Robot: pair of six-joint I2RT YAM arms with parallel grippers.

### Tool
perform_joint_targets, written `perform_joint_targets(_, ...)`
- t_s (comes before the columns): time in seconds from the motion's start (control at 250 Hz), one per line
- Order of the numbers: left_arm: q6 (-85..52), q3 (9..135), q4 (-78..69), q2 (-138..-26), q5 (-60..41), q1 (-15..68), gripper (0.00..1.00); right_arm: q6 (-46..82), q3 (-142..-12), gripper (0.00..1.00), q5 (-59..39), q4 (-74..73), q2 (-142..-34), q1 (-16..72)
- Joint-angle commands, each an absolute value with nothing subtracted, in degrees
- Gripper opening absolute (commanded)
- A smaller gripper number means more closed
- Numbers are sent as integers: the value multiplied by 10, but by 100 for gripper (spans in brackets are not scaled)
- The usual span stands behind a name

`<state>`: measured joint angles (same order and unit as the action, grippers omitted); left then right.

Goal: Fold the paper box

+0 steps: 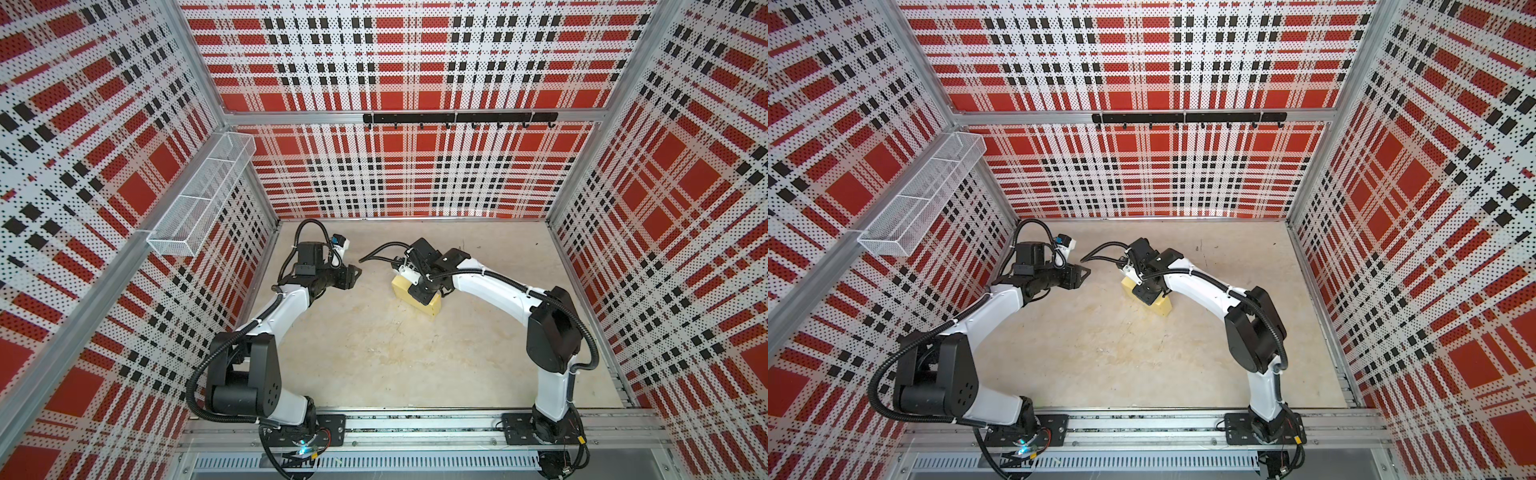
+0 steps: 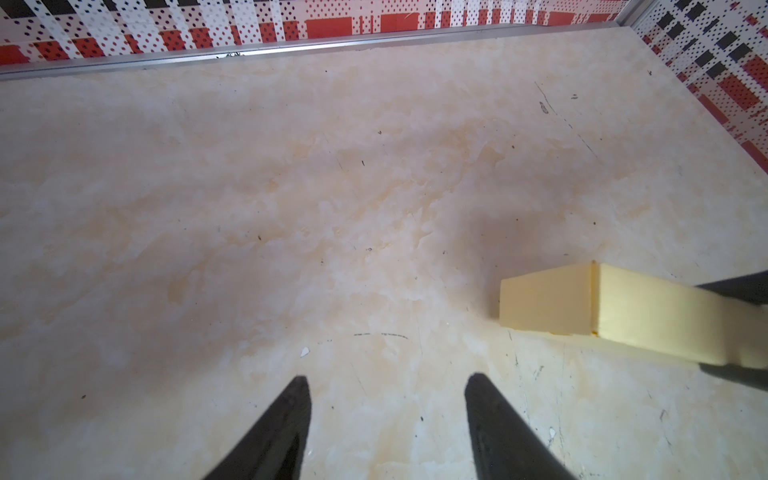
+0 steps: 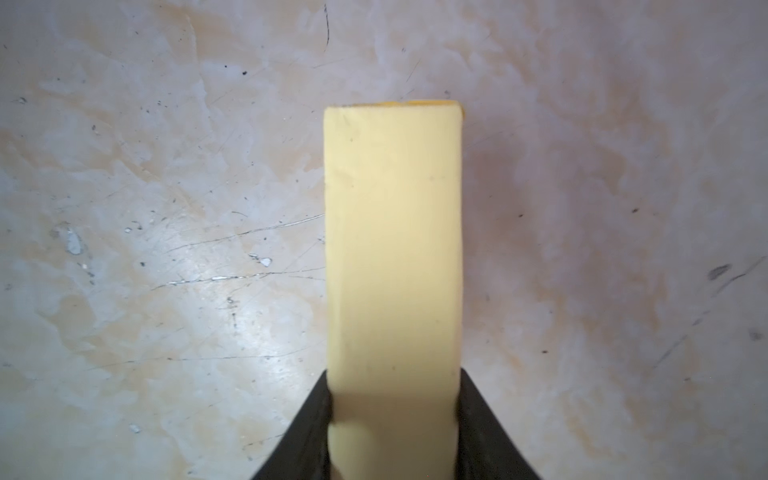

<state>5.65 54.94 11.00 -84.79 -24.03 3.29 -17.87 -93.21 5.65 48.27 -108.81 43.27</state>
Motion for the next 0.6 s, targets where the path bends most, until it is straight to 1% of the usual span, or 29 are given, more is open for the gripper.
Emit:
perform_joint_targets(0.0, 59, 540, 94, -833, -248, 21, 63, -310, -883, 33, 95, 406, -1024, 430)
perform_joint_targets(0.168, 58, 539, 92, -835, -248, 21, 63, -455, -721, 30, 98, 211, -935, 431)
perform_joint_targets(0.228, 58, 539, 92, -835, -248, 21, 63, -500, -673, 30, 97, 165, -914, 430)
perform_joint_targets(0.424, 61, 539, 92, -839, -247, 20, 63, -581, -588, 29, 125, 72, -885, 430)
perform_joint_targets(0.596, 60, 535, 90, -839, -249, 20, 63, -636, -526, 30, 113, -25, -881, 430)
